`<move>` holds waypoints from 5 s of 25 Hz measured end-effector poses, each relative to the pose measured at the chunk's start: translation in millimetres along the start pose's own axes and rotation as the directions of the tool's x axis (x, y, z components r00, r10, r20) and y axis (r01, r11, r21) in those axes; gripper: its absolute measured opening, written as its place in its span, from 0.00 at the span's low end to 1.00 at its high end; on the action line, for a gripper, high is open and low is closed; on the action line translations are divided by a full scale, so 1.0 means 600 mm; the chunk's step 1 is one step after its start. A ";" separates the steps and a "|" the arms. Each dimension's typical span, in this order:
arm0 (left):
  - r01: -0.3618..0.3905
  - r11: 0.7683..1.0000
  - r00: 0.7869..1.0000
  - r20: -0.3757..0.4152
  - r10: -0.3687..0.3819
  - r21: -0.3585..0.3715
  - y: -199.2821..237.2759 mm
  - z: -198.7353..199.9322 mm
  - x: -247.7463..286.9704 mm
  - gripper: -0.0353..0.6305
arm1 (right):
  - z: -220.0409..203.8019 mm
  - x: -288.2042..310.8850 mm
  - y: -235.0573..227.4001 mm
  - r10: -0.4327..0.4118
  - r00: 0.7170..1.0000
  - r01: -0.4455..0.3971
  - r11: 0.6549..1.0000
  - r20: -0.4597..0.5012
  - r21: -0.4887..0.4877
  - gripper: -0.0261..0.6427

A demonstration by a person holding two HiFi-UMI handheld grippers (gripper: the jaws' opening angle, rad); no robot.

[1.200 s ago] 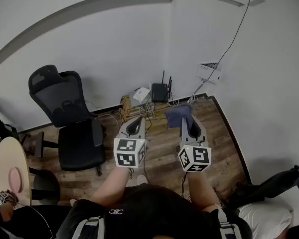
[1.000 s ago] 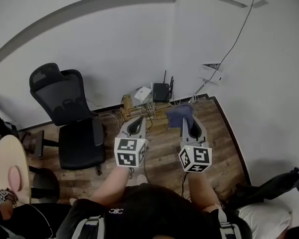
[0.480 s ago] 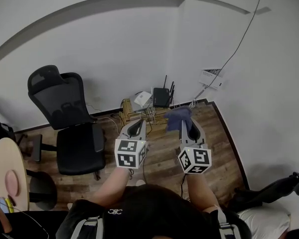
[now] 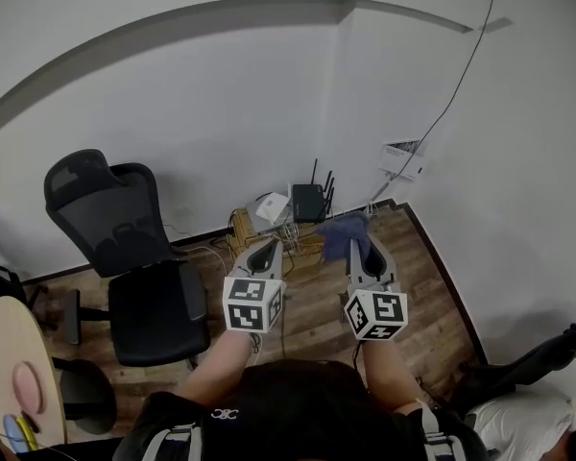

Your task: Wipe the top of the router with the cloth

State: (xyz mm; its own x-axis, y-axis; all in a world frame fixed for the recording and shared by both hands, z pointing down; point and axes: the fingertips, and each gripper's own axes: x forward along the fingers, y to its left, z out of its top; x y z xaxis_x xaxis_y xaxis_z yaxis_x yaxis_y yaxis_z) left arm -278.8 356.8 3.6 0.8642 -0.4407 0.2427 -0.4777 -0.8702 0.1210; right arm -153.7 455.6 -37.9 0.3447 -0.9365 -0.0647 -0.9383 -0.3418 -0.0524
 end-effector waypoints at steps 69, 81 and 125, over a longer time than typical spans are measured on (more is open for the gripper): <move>-0.208 0.972 0.969 -0.161 0.189 -0.113 0.077 0.074 0.692 0.06 | -0.134 0.640 -0.393 0.300 0.941 -0.289 0.953 -0.160 0.089 0.10; -0.161 0.979 0.979 -0.145 0.144 -0.121 0.196 0.093 0.769 0.06 | -0.163 0.769 -0.341 0.294 0.932 -0.293 0.955 -0.213 0.038 0.10; -0.528 0.754 0.824 -0.452 0.343 -0.391 0.371 -0.280 0.846 0.06 | -0.616 0.991 -0.283 0.456 0.544 -0.634 0.773 -0.704 0.011 0.10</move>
State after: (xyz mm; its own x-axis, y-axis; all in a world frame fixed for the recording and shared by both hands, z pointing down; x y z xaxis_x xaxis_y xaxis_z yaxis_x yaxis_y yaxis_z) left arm 26.9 -23.3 315.1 0.4767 -0.5615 0.6764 -0.8783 -0.3371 0.3392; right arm 200.8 -72.6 301.1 -0.2598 -0.7205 0.6430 -0.9436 0.3309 -0.0105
